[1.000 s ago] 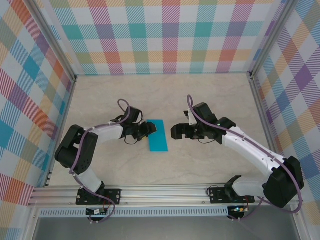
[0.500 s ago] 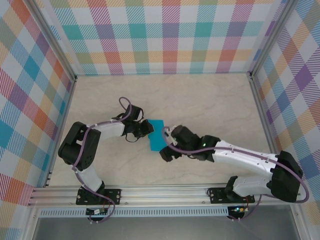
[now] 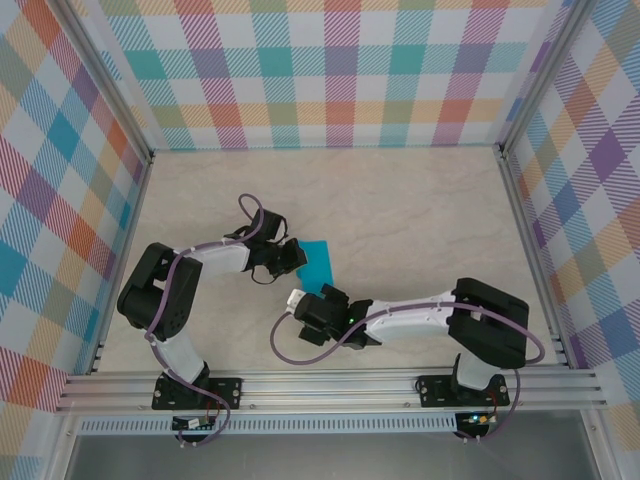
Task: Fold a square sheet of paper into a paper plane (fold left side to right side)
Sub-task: Third fold the triangle at the center of the table.
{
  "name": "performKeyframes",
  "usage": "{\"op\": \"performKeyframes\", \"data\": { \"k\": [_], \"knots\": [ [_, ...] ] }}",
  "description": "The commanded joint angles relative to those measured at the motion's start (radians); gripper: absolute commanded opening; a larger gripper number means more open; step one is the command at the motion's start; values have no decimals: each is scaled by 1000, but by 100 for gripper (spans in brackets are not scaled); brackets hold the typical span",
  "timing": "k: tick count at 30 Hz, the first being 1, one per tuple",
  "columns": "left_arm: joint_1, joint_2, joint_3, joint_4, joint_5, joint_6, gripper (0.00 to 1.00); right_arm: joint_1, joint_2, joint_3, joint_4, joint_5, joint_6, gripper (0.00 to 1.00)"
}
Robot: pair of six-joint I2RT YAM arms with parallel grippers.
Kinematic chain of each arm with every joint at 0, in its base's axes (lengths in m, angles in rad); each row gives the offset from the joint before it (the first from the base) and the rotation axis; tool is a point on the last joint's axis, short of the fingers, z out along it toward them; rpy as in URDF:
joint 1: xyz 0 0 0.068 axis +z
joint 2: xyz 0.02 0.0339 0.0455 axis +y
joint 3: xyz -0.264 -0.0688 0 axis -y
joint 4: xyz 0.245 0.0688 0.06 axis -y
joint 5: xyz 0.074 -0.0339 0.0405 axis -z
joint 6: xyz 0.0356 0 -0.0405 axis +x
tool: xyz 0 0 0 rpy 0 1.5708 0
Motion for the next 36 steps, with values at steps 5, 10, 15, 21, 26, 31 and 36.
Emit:
{"op": "performKeyframes", "data": {
  "k": [5,10,15,21,26,31,36],
  "knots": [
    [17,0,26,-10,24,18,7,-1,93,85,103,85,-83,81],
    [18,-1,25,-17,23,24,6,-15,93,88,101,106,-69,68],
    [19,2,26,-17,23,29,6,-20,81,85,92,103,-72,44],
    [17,-4,39,-37,36,54,12,-38,64,79,43,12,-55,0],
    [48,-51,48,-114,25,103,28,-71,20,59,33,-63,-33,0],
    [102,-100,76,-192,64,166,50,-86,32,65,9,-99,-37,0],
    [114,-120,142,-283,85,211,55,-95,34,68,-1,-124,-15,0]
  ]
}}
